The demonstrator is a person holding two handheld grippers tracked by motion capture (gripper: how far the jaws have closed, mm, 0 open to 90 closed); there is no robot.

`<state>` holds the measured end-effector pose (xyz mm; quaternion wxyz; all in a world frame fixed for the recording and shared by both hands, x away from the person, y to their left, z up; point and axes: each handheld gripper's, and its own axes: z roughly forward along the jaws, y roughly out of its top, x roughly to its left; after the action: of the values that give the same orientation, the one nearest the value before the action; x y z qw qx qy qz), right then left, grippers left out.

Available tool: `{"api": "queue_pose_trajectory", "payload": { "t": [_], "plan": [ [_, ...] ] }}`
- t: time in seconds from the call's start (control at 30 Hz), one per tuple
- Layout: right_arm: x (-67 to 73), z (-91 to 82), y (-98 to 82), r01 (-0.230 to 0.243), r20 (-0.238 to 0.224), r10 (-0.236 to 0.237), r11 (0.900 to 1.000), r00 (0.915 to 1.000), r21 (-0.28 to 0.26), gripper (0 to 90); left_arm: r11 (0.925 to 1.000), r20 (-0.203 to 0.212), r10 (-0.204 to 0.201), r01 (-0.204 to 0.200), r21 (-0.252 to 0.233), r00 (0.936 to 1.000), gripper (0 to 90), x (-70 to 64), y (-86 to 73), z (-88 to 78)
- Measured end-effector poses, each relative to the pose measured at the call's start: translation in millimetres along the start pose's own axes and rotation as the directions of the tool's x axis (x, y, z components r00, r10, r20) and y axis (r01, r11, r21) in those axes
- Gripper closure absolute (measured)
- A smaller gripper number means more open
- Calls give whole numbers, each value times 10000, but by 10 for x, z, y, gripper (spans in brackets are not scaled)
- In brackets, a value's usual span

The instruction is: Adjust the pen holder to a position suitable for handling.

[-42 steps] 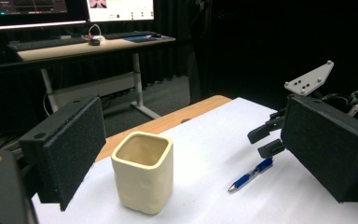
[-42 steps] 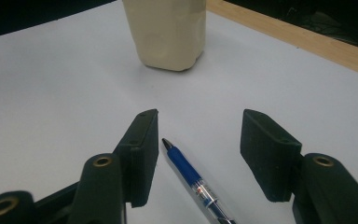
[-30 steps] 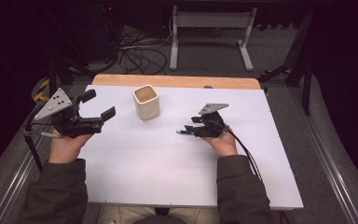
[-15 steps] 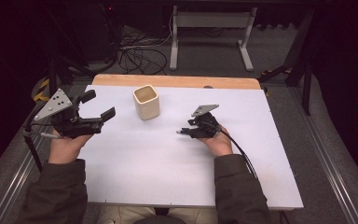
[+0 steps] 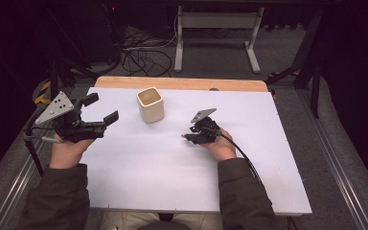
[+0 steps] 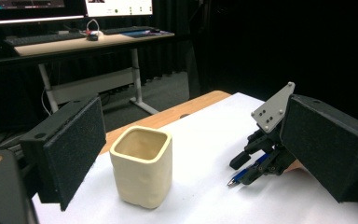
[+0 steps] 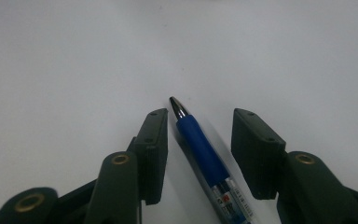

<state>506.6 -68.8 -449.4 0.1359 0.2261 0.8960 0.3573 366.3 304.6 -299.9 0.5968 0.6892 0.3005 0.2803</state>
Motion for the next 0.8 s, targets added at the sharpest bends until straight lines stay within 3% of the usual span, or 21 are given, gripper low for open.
{"api": "queue_pose_trajectory", "payload": {
  "t": [0.23, 0.53, 0.8],
  "plan": [
    [48, 59, 38, 139, -93, -137, 9997, 9999, 187, 616, 10000, 119, 22, -21, -61, 9999, 78, -19, 16, -15],
    [40, 67, 51, -544, 2, 544, 9982, 9985, 261, 699, 10000, 134, 25, -25, 9, 9999, 78, -25, 8, -2],
    [62, 70, 68, -709, 111, 706, 9969, 9974, 331, 772, 10000, 221, 32, -33, 72, 9998, 80, -49, -1, 29]
  ]
}}
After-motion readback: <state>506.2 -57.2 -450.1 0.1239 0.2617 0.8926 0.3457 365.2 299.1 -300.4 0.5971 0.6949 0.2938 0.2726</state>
